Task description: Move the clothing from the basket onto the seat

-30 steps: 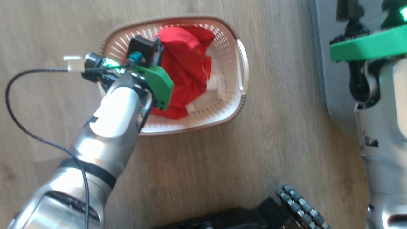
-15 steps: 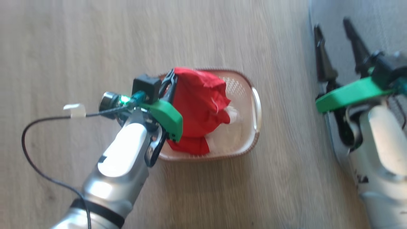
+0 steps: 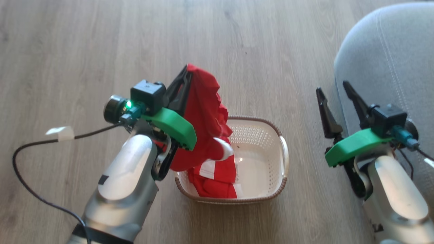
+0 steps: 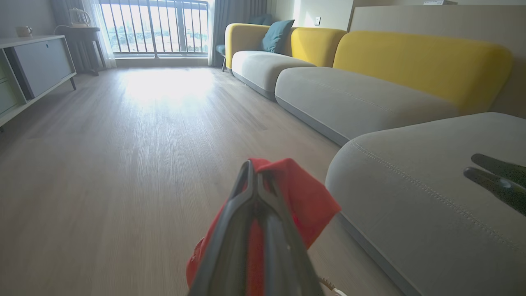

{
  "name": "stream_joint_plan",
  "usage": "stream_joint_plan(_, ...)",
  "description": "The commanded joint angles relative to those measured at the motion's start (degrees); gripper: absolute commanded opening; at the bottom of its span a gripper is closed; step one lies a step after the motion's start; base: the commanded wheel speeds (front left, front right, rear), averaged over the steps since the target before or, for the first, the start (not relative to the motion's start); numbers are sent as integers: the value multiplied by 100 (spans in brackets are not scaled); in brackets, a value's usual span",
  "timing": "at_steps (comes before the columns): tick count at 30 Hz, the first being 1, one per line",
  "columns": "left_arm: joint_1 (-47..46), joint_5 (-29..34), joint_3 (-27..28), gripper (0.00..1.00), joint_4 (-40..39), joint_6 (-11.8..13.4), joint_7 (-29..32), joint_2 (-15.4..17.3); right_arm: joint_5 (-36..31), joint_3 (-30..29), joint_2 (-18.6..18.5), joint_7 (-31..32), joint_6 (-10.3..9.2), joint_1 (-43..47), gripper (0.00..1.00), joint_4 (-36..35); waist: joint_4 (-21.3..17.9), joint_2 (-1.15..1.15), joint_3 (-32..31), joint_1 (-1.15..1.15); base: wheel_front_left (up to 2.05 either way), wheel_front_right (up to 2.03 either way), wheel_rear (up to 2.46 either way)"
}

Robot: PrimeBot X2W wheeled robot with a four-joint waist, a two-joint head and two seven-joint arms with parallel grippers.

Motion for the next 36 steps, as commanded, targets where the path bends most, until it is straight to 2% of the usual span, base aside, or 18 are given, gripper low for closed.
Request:
stream_joint_plan(1,-274,67,243,0,-339,-36,-72,86,7,119,11,-37,41,6,100,-141,97,-1,-159,1,0,0,0)
stream_joint_plan(13,-921,47,56,0,-1119,-64,-72,86,108,384,74,-37,41,120,100,-135,142,-1,-249,1,0,0,0)
stream_joint_plan(21,-988,-78,-209,0,-1238,16,-72,86,689,1648,-187,-37,41,-404,100,-1136,129,-1,-231,1,0,0,0)
stream_joint_plan(25,-985,-166,-420,0,-1326,42,-72,86,610,1993,-333,-37,41,-674,100,-1444,166,-1,-223,1,0,0,0)
stream_joint_plan(30,-1026,-229,-736,0,-1461,94,-72,86,298,2191,-260,-37,41,-934,100,-1233,242,-1,-244,1,0,0,0)
stream_joint_plan(35,-1041,-395,-1075,0,-1556,174,-72,86,19,2416,-31,-37,41,-1149,100,-257,363,-1,-296,1,0,0,0)
stream_joint_plan(36,-1041,-395,-1075,0,-1556,174,-72,86,19,2416,-31,-37,41,-1149,100,-257,363,-1,-296,1,0,0,0)
